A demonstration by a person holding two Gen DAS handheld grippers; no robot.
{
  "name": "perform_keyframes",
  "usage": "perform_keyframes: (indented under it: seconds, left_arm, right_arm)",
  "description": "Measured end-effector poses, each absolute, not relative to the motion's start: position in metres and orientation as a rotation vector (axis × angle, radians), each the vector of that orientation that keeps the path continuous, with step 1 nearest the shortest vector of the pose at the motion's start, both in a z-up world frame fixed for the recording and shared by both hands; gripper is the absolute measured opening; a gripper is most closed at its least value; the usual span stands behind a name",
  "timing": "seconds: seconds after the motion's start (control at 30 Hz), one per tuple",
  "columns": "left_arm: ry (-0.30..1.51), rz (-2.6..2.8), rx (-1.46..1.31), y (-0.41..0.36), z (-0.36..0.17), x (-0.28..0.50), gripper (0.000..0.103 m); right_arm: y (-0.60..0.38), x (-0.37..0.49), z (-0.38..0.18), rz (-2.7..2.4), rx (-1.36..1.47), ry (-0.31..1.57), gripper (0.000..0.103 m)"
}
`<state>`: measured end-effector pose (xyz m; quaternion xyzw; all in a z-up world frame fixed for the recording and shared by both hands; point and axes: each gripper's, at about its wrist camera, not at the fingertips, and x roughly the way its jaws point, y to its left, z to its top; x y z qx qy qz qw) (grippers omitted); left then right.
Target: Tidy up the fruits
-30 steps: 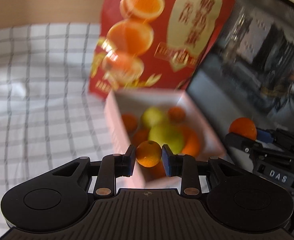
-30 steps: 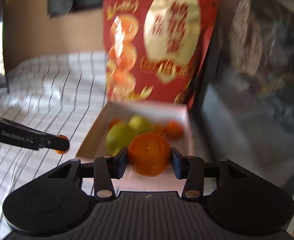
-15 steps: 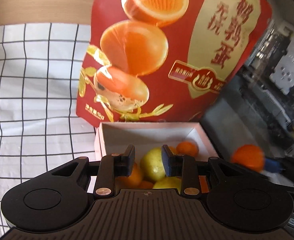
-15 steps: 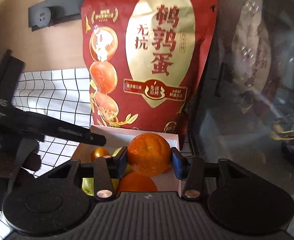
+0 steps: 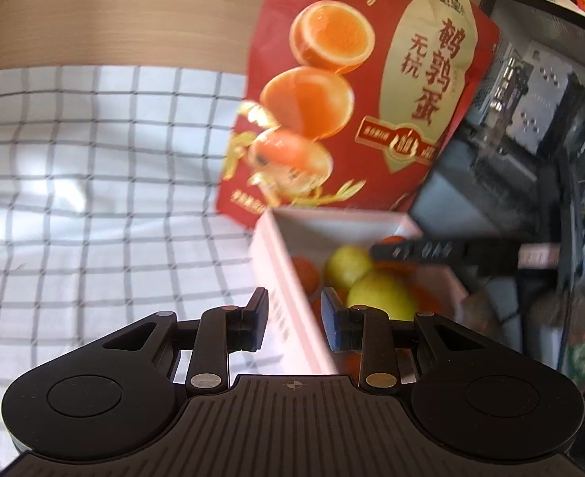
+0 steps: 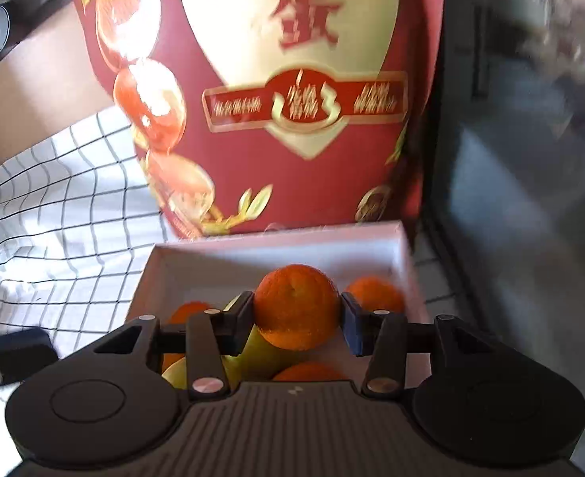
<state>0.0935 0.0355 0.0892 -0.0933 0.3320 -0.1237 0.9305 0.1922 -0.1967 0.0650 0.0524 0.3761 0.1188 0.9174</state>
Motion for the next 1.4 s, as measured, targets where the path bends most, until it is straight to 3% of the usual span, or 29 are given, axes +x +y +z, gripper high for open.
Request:
perform_keyframes:
  seconds: [0.2,0.4,0.57,0.8,0.97,1.1,1.2,1.4]
  left_arm:
    - [0.672,-0.175,-0.129,0.048,0.061,0.036,0.033]
    - [0.669,-0.084,-0.086,0.051,0.027,-0.011,0.033]
    - [0.691,-0.040,-0.086,0.051,0.010,-0.017,0.033]
    - [0.655,-0.009,-0.022,0.034,-0.002,-0.017,0.035]
    - [0.621,-0.014,0.027,0.021,-0.007,-0.013,0.043]
    - [0.609,-0.015,0.024,0.020,-0.008,-0.011,0.043]
    - [0.609,-0.010,0.024,0.019,-0.008,-0.008,0.044]
    - [0.610,-0.005,0.030,0.018,-0.008,-0.007,0.044]
  right_arm:
    - [-0.193,0.139,0.080,0.244,0.068,0.682,0.055]
    - [-0.182,0.041,0.082,0.332,-0.010,0.574,0.073]
    - [-0.165,-0.009,0.057,0.370,-0.063,0.627,0.074]
    - [-0.143,0.003,0.016,0.278,-0.071,0.723,0.074]
    - [-0.132,0.017,-0.002,0.250,-0.091,0.751,0.074]
    - [-0.129,0.020,-0.009,0.175,-0.116,0.724,0.093]
    - [-0.139,0.023,-0.013,0.167,-0.058,0.722,0.101]
    - [-0.143,0.021,-0.017,0.171,-0.066,0.674,0.103]
